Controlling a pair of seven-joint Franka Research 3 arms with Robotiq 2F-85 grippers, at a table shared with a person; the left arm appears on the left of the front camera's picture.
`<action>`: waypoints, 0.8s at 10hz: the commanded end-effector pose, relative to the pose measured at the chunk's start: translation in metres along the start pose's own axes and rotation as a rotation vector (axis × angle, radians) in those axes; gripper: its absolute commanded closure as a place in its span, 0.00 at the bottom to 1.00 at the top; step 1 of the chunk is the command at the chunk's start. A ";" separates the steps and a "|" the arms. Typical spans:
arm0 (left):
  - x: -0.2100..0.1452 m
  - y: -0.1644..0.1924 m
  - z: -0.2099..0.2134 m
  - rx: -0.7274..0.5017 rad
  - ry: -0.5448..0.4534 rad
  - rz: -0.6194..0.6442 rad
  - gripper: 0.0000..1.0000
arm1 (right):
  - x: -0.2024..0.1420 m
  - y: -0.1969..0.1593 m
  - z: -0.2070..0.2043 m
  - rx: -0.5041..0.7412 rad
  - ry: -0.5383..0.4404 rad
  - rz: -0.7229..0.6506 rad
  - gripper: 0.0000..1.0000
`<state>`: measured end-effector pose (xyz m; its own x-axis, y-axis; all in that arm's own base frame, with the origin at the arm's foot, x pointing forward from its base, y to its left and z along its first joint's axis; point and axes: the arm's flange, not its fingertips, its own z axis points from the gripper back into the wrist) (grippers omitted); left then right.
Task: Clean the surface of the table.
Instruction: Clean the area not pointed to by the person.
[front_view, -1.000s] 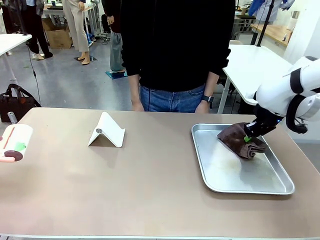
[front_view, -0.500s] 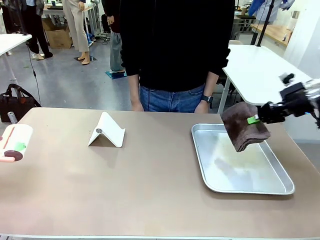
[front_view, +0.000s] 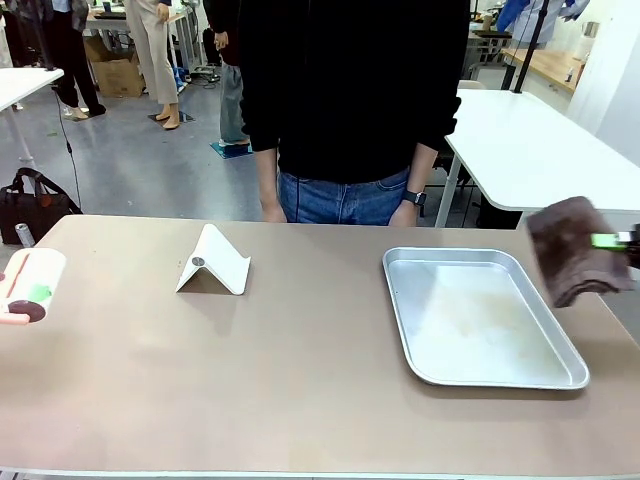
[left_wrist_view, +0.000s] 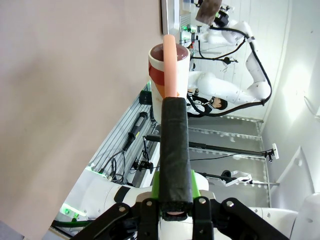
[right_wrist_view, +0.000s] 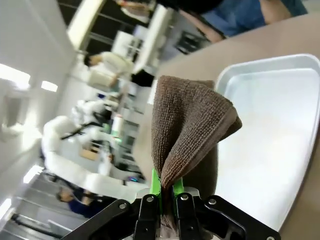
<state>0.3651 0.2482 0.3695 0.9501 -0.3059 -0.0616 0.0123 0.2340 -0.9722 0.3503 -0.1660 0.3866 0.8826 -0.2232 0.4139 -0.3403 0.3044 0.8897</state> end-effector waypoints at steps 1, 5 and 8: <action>0.001 -0.005 0.000 -0.021 -0.014 0.006 0.78 | 0.020 -0.032 0.029 0.235 -0.049 -0.048 0.89; 0.001 -0.005 0.000 -0.021 -0.014 0.006 0.78 | 0.005 -0.027 0.071 0.265 -0.031 -0.307 0.89; 0.001 -0.005 0.000 -0.021 -0.014 0.006 0.78 | -0.010 0.017 0.072 0.091 0.096 -0.359 0.89</action>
<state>0.3652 0.2482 0.3693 0.9500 -0.3060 -0.0620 0.0119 0.2339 -0.9722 0.3225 -0.2453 0.3936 0.9623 -0.2582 0.0850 -0.0674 0.0763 0.9948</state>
